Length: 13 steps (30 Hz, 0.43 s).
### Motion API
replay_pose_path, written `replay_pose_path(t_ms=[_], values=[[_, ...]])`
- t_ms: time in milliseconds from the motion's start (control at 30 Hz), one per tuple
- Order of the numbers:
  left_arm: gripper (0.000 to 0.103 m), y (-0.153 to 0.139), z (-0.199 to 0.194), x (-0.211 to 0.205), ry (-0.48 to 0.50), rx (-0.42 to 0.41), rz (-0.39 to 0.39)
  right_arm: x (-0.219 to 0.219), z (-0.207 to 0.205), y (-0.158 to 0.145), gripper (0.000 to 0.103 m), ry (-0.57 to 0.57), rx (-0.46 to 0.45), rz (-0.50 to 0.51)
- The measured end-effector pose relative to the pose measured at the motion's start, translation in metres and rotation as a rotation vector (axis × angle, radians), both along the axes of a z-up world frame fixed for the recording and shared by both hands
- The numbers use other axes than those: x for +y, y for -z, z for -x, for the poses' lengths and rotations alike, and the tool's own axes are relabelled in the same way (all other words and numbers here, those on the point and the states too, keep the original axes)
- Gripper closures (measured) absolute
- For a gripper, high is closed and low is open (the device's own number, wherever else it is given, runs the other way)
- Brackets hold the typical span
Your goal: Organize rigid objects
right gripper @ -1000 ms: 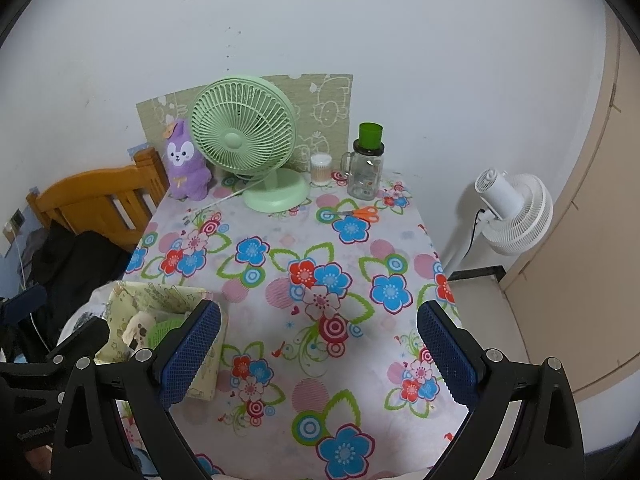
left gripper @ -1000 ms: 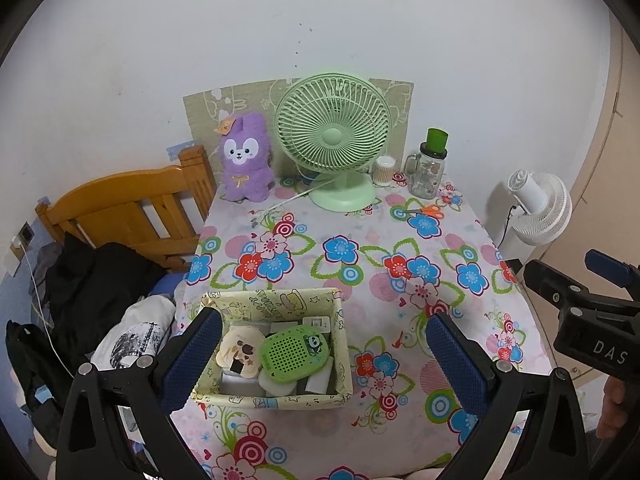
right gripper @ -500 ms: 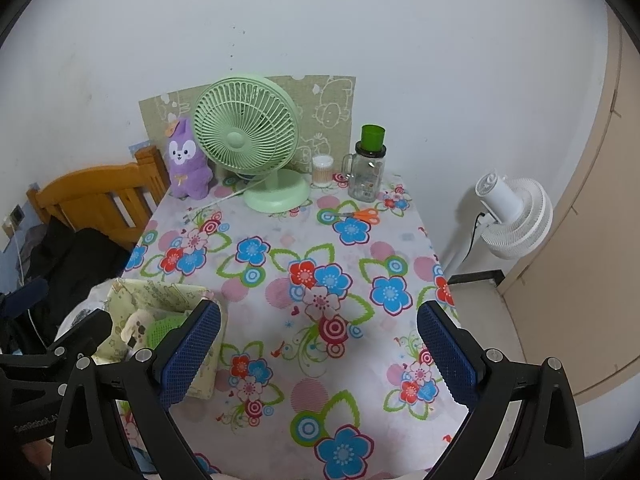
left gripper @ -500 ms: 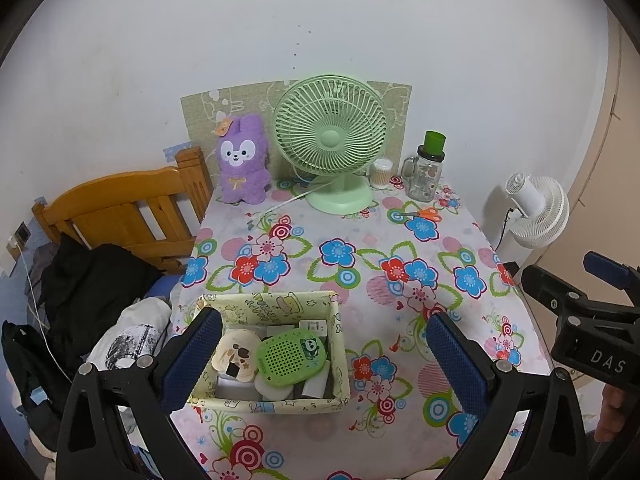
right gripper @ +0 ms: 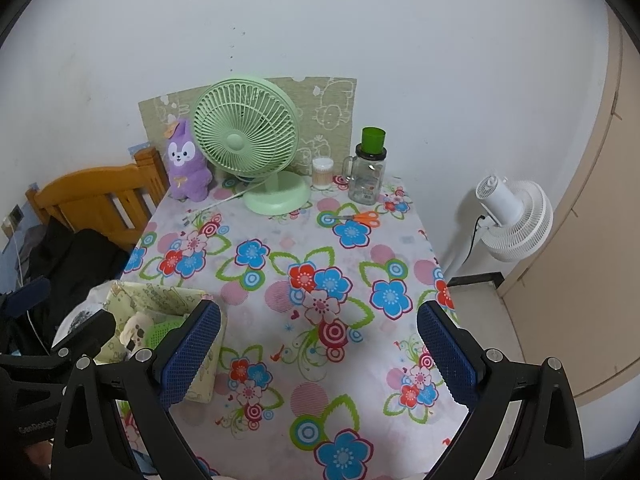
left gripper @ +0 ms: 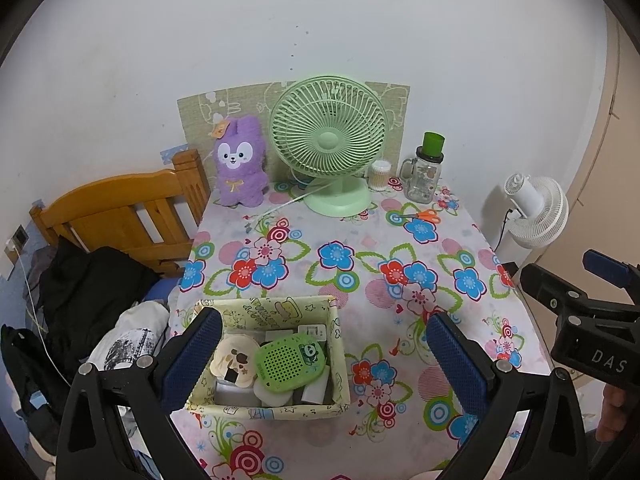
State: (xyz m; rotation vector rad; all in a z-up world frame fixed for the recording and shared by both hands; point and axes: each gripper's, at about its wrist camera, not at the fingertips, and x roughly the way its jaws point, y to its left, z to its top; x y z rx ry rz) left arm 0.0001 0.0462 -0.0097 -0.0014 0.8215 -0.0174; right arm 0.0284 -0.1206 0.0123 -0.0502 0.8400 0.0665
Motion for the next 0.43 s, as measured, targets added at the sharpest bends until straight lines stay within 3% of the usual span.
replay_pose_path(t_ms=[200, 433], values=[[0.0, 0.0, -0.004, 0.0, -0.01, 0.021, 0.005, 0.002, -0.004, 0.0, 0.003, -0.013, 0.021, 0.005], [0.0, -0.02, -0.01, -0.011, -0.002, 0.044, 0.008, -0.001, -0.011, -0.019, 0.003, -0.04, 0.046, 0.018]])
